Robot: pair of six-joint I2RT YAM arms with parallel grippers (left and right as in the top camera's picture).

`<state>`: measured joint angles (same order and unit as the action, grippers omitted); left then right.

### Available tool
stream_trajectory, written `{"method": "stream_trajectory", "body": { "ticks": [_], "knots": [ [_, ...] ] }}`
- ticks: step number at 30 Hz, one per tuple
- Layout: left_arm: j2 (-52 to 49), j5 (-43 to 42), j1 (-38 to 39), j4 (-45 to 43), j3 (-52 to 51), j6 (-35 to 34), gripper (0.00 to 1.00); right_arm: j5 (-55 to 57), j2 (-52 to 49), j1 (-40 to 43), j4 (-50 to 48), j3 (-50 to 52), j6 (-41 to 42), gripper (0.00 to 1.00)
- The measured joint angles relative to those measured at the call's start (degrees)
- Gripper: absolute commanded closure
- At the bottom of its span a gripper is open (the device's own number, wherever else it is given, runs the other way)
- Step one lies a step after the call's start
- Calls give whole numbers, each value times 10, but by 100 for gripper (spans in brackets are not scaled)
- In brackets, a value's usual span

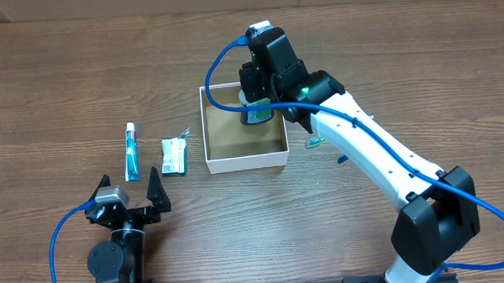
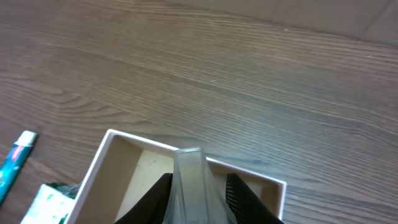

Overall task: Pack container
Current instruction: 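Carry the pump bottle left over the white box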

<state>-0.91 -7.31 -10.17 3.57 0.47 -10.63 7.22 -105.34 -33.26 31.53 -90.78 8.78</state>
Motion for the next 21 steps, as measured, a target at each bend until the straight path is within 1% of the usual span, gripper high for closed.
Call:
{"method": "stream_trajectory", "body": {
  "ticks": [5, 12, 21],
  "knots": [
    [0, 0, 0, 0, 0, 0, 0, 19, -6, 0, 0, 0, 0, 73],
    [0, 0, 0, 0, 0, 0, 0, 30, -39, 0, -2, 0, 2, 73],
    [0, 0, 0, 0, 0, 0, 0, 56, -41, 0, -17, 0, 2, 73]
  ]
}}
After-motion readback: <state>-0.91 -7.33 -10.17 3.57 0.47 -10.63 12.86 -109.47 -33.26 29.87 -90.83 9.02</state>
